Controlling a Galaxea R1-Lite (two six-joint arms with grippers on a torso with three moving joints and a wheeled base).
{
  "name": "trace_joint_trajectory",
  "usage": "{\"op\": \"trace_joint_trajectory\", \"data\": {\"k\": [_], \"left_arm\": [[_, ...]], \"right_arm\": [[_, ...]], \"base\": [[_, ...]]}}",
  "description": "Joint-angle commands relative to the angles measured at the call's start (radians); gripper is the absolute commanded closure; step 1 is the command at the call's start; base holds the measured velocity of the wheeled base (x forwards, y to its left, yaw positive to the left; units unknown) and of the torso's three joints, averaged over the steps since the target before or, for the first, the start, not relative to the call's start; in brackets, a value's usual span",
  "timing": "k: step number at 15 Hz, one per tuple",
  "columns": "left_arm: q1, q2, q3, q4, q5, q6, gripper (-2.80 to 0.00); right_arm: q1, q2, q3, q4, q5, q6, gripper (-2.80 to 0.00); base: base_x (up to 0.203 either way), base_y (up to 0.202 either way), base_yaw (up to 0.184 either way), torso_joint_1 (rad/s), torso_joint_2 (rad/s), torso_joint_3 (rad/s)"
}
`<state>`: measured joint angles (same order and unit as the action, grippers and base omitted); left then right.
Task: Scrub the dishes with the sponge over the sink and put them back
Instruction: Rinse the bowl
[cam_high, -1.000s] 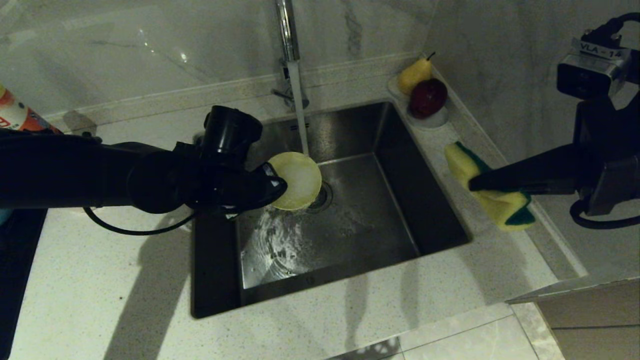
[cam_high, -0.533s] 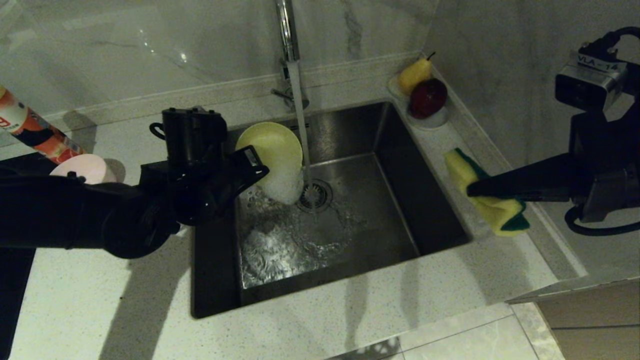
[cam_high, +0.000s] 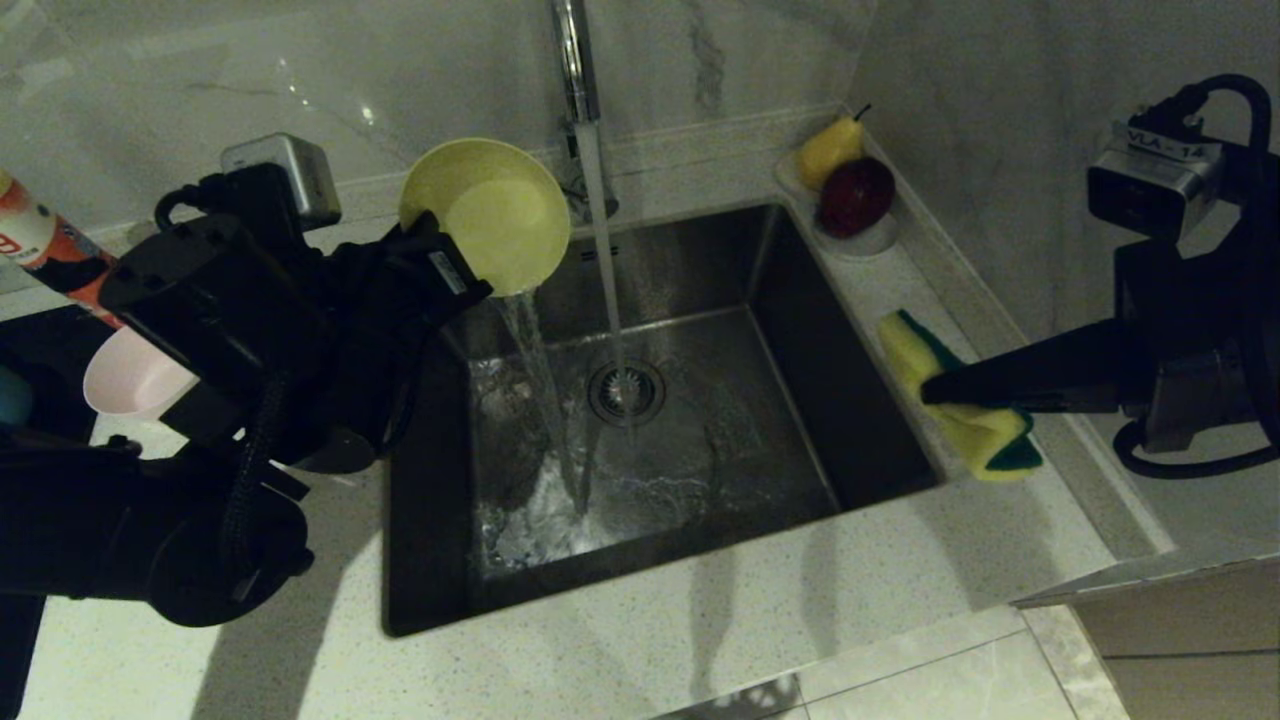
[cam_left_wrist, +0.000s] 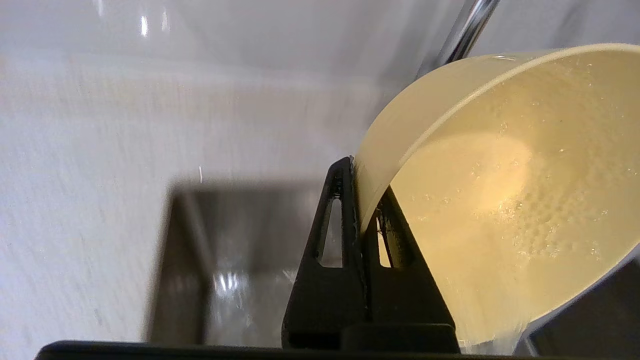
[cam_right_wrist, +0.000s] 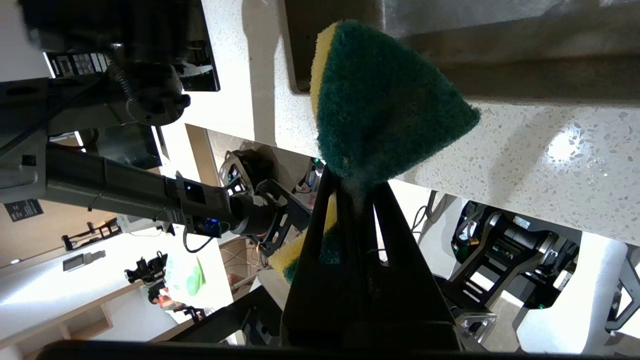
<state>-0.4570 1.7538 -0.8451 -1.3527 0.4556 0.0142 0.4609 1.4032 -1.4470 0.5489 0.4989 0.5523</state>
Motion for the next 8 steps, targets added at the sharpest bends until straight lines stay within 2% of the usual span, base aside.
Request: {"op": "trace_joint_trajectory", "data": {"k": [1, 3, 5, 6, 8], "left_arm": [[0.0, -0.037, 0.029, -0.059, -0.029, 0.041, 0.0], [0.0, -0.062, 0.102, -0.162, -0.085, 0.129, 0.0], [0.0, -0.08, 0.15, -0.177, -0.136, 0.203, 0.0], [0.0, -0.087, 0.162, -0.177, -0.144, 0.207, 0.0], [0.0, -0.102, 0.187, -0.177, -0.146, 0.256, 0.0]], "right_arm": [[-0.001, 0.003, 0.0, 0.003, 0.004, 0.003, 0.0], [0.001, 0.005, -0.001, 0.003, 0.013, 0.003, 0.0], [0.001, 0.007, -0.004, 0.003, 0.029, 0.004, 0.0], [0.001, 0.008, -0.004, 0.003, 0.029, 0.004, 0.0], [0.001, 0.007, -0.006, 0.003, 0.027, 0.004, 0.0]], "base": [[0.0, 0.0, 0.0, 0.0, 0.0, 0.0], [0.0, 0.0, 0.0, 0.0, 0.0, 0.0], [0.0, 0.0, 0.0, 0.0, 0.0, 0.0], [0.0, 0.0, 0.0, 0.0, 0.0, 0.0], [0.0, 0.0, 0.0, 0.0, 0.0, 0.0]]}}
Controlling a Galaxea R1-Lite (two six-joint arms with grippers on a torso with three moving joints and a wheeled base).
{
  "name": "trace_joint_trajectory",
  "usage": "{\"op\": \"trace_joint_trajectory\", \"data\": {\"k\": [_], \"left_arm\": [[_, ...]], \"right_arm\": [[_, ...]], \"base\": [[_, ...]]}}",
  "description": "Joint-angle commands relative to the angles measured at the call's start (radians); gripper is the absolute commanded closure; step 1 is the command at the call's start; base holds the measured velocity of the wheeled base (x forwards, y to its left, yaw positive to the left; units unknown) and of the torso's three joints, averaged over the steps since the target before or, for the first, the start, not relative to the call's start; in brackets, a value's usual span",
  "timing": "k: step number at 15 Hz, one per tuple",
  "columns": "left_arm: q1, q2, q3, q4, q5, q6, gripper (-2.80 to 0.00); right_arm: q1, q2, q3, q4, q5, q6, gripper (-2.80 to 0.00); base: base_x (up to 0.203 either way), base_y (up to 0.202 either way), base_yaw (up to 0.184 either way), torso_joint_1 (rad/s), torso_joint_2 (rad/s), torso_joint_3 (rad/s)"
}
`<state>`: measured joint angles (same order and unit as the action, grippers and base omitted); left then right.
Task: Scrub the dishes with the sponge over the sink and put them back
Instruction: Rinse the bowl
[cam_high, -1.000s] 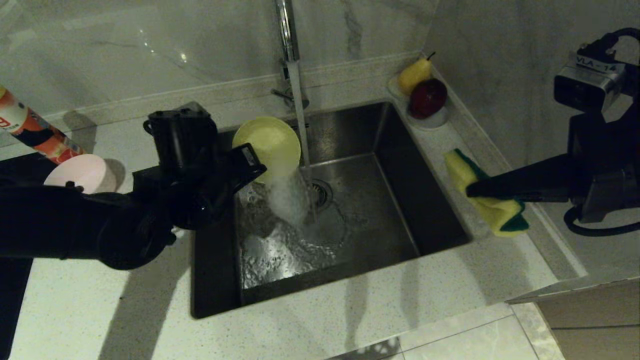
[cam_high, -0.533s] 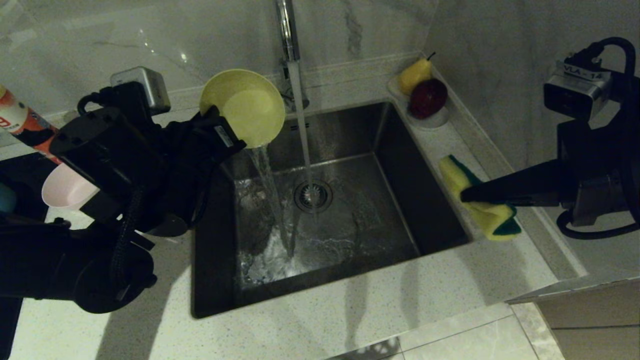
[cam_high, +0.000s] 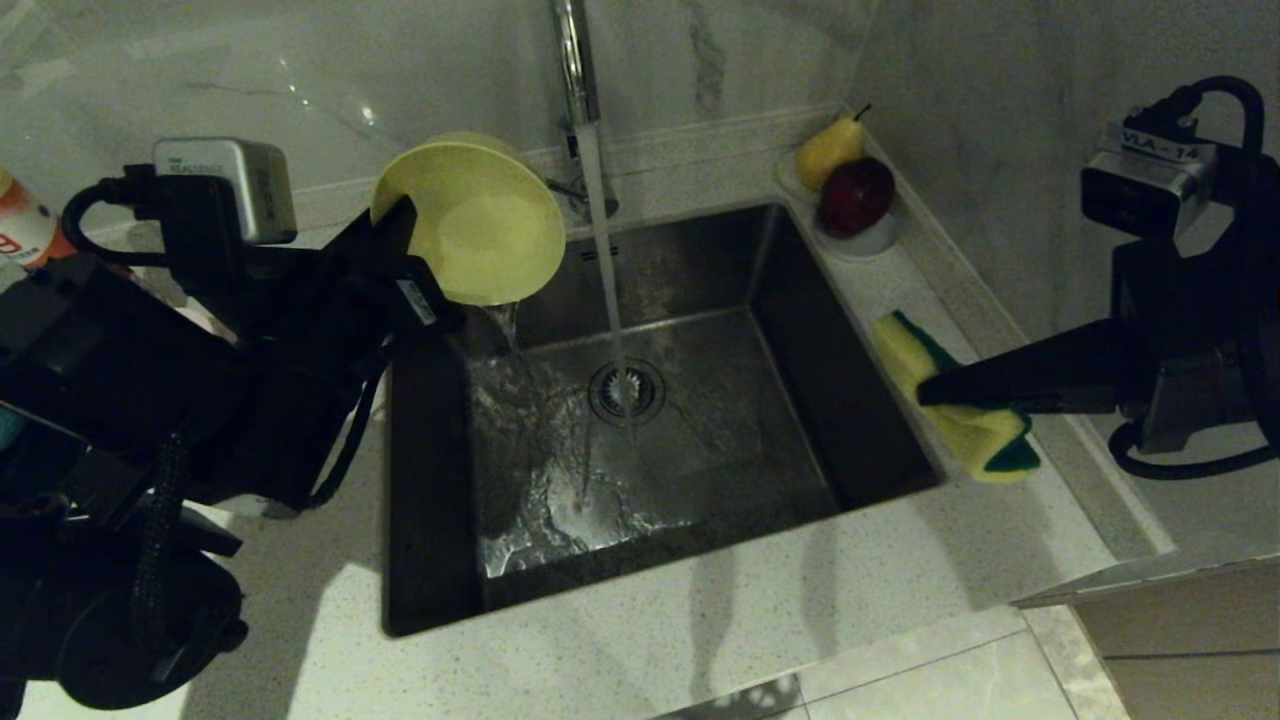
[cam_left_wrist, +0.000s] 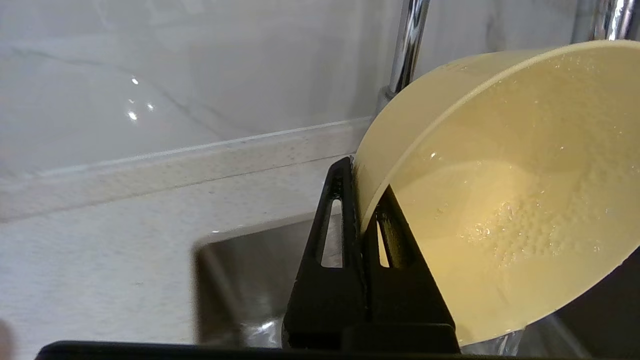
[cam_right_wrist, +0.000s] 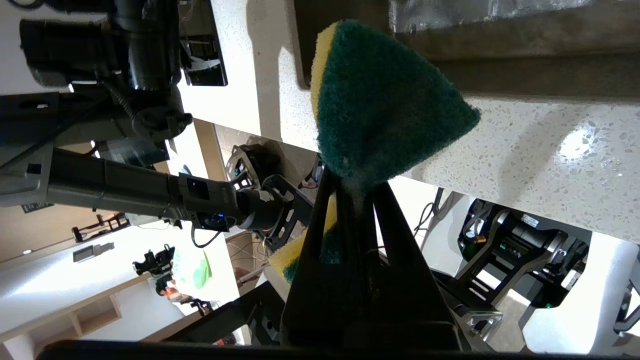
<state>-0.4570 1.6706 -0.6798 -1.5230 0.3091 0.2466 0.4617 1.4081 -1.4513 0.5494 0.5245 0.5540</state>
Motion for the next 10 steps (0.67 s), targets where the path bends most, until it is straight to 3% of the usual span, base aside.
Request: {"op": "trace_joint_trajectory", "data": {"k": [1, 10], "left_arm": [[0.0, -0.02, 0.027, -0.007, 0.0, 0.029, 0.0], [0.023, -0.037, 0.029, -0.007, 0.024, 0.034, 0.0]], "right_arm": [[0.0, -0.002, -0.002, 0.003, 0.002, 0.003, 0.0], [0.0, -0.013, 0.013, 0.004, 0.002, 0.003, 0.0]], "base": [[0.0, 0.0, 0.0, 0.0, 0.0, 0.0], [0.0, 0.0, 0.0, 0.0, 0.0, 0.0]]}}
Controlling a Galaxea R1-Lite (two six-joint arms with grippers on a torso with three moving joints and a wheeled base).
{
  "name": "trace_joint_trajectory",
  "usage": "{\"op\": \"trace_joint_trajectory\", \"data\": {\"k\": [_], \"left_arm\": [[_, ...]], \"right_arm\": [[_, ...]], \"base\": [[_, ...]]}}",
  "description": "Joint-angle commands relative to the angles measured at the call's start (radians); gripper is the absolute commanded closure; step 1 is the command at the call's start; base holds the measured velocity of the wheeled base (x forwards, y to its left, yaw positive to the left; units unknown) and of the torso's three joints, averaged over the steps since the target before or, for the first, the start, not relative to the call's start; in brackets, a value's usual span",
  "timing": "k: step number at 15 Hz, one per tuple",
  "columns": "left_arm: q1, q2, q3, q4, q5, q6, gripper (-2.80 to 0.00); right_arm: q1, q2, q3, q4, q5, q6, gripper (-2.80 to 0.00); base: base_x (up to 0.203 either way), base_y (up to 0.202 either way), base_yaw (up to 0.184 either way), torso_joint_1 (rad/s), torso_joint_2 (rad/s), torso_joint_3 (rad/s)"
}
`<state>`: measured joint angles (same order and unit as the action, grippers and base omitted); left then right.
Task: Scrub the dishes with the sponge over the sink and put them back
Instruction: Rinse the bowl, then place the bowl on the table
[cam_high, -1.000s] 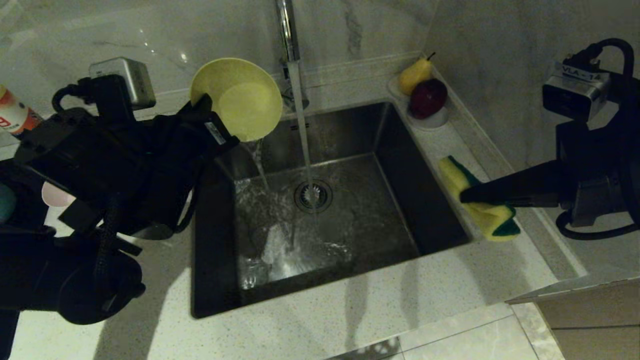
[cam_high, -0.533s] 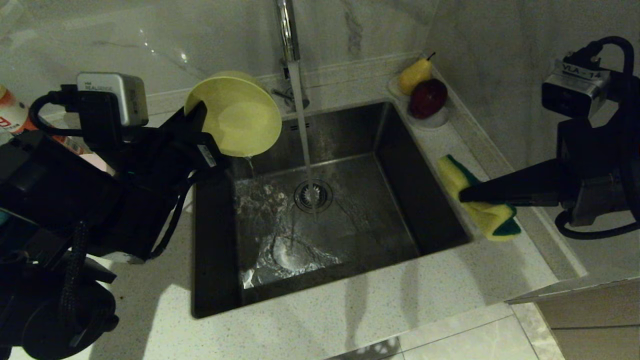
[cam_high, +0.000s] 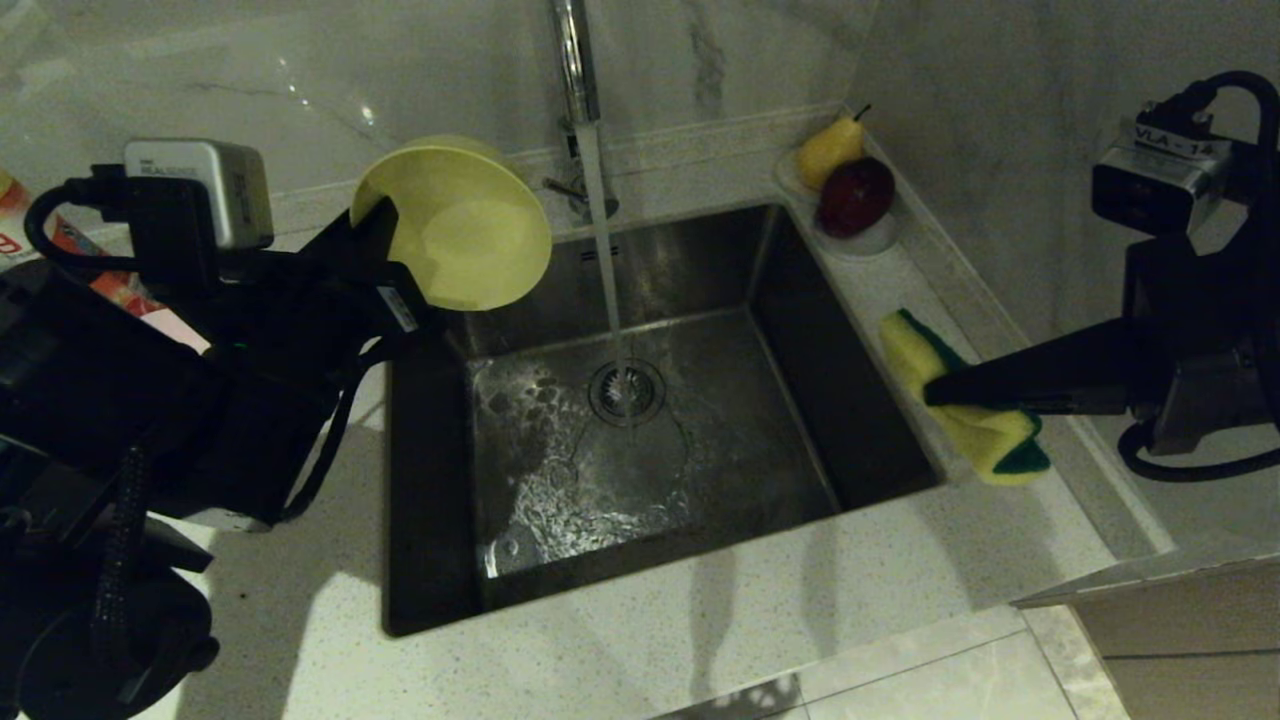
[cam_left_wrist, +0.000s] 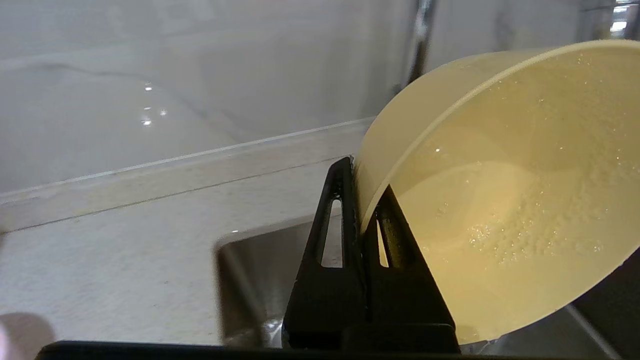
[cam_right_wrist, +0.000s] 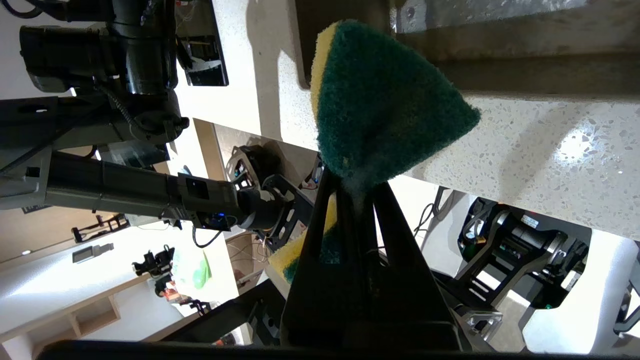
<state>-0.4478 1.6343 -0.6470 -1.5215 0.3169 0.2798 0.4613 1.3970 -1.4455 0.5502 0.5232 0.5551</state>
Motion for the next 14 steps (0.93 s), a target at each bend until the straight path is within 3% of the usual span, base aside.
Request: {"op": "trace_joint_trajectory", "data": {"k": [1, 2, 4, 7, 8, 11, 12, 14], "left_arm": [[0.022, -0.003, -0.007, -0.008, 0.035, -0.007, 0.0], [0.038, -0.007, -0.014, 0.035, 0.061, -0.028, 0.0], [0.086, -0.026, -0.048, 0.313, 0.08, -0.116, 0.0], [0.149, -0.092, -0.197, 0.873, 0.088, -0.325, 0.0], [0.17, -0.115, -0.289, 1.129, 0.085, -0.402, 0.0], [0.267, -0.17, -0.643, 1.725, -0.008, -0.623, 0.0], [0.33, -0.185, -0.738, 1.87, -0.061, -0.686, 0.0], [0.468, -0.207, -0.82, 2.039, -0.126, -0.777, 0.0]], "right_arm": [[0.0, -0.005, 0.011, 0.004, 0.003, 0.002, 0.0], [0.0, -0.007, 0.015, 0.005, 0.001, 0.003, 0.0], [-0.006, -0.005, 0.044, 0.002, -0.001, -0.001, 0.0], [-0.039, -0.009, 0.057, 0.002, 0.0, -0.001, 0.0], [-0.056, -0.008, 0.056, 0.002, 0.001, -0.001, 0.0], [-0.078, 0.0, 0.07, 0.002, 0.001, -0.002, 0.0], [-0.081, -0.005, 0.08, 0.002, 0.001, -0.001, 0.0], [-0.082, -0.009, 0.092, 0.002, 0.0, -0.003, 0.0]], "base": [[0.0, 0.0, 0.0, 0.0, 0.0, 0.0], [0.0, 0.0, 0.0, 0.0, 0.0, 0.0], [0.0, 0.0, 0.0, 0.0, 0.0, 0.0], [0.0, 0.0, 0.0, 0.0, 0.0, 0.0], [0.0, 0.0, 0.0, 0.0, 0.0, 0.0], [0.0, 0.0, 0.0, 0.0, 0.0, 0.0], [0.0, 0.0, 0.0, 0.0, 0.0, 0.0], [0.0, 0.0, 0.0, 0.0, 0.0, 0.0]]}}
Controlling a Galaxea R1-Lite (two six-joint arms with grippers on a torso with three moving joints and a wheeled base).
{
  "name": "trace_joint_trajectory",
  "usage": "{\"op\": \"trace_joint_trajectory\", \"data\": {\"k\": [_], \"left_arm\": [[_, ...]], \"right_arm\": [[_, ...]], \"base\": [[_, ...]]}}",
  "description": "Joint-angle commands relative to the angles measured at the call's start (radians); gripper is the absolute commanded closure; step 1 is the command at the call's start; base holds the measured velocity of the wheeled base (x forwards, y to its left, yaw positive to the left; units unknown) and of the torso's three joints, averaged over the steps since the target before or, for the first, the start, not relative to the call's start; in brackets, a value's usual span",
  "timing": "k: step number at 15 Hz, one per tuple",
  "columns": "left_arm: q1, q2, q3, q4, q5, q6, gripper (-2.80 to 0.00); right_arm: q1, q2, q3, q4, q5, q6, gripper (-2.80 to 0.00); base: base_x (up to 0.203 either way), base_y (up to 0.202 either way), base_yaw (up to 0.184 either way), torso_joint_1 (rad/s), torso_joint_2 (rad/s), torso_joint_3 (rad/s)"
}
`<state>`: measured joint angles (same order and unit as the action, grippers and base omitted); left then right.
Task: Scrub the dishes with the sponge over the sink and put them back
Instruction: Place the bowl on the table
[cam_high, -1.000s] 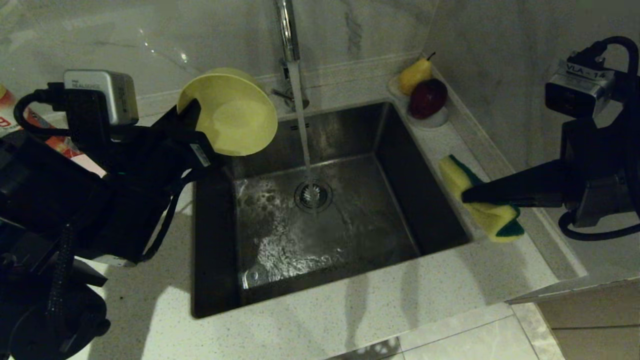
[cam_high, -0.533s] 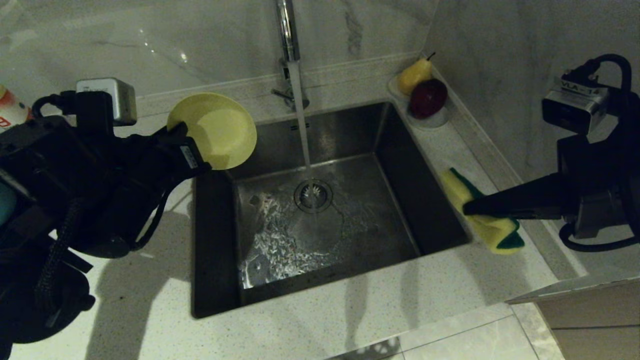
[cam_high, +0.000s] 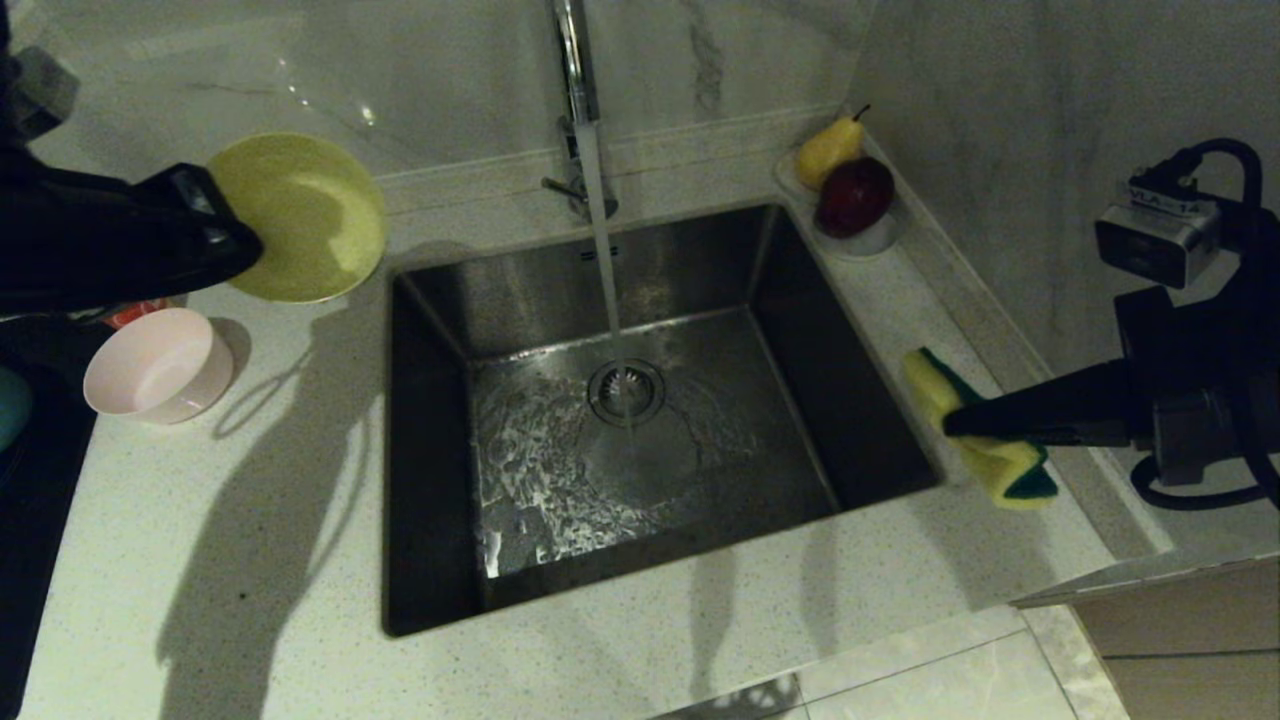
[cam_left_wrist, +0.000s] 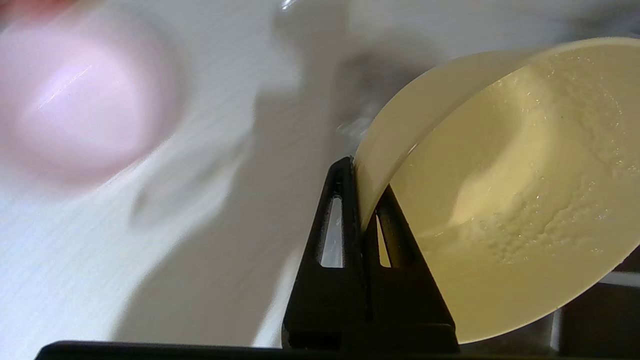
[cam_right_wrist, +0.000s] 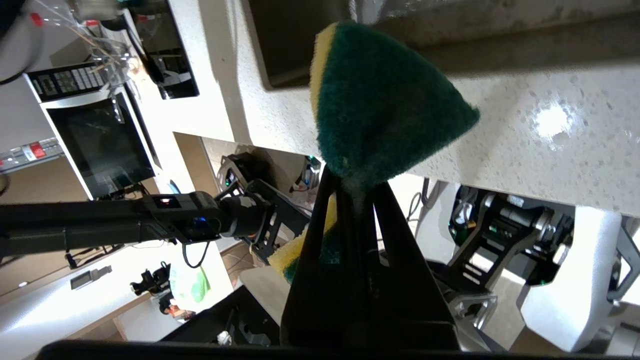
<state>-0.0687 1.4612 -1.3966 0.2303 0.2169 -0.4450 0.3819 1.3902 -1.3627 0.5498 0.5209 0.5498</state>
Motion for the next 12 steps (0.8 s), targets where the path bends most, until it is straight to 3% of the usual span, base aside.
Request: {"op": "trace_joint_trajectory", "data": {"k": [1, 4, 7, 12], "left_arm": [[0.138, -0.051, -0.061, 0.34, -0.045, -0.077, 0.0], [0.272, -0.059, 0.017, 0.382, -0.089, -0.176, 0.0], [0.355, -0.061, 0.112, 0.416, -0.197, -0.265, 0.0], [0.421, -0.094, 0.217, 0.41, -0.197, -0.325, 0.0]], "right_arm": [[-0.01, 0.002, 0.012, 0.002, 0.002, 0.004, 0.0], [-0.036, 0.018, 0.019, 0.002, 0.005, 0.006, 0.0], [-0.051, 0.026, 0.017, 0.002, 0.005, 0.005, 0.0], [-0.087, 0.026, 0.027, 0.002, 0.005, 0.005, 0.0]], "base": [[0.0, 0.0, 0.0, 0.0, 0.0, 0.0], [0.0, 0.0, 0.0, 0.0, 0.0, 0.0], [0.0, 0.0, 0.0, 0.0, 0.0, 0.0], [0.0, 0.0, 0.0, 0.0, 0.0, 0.0]]}}
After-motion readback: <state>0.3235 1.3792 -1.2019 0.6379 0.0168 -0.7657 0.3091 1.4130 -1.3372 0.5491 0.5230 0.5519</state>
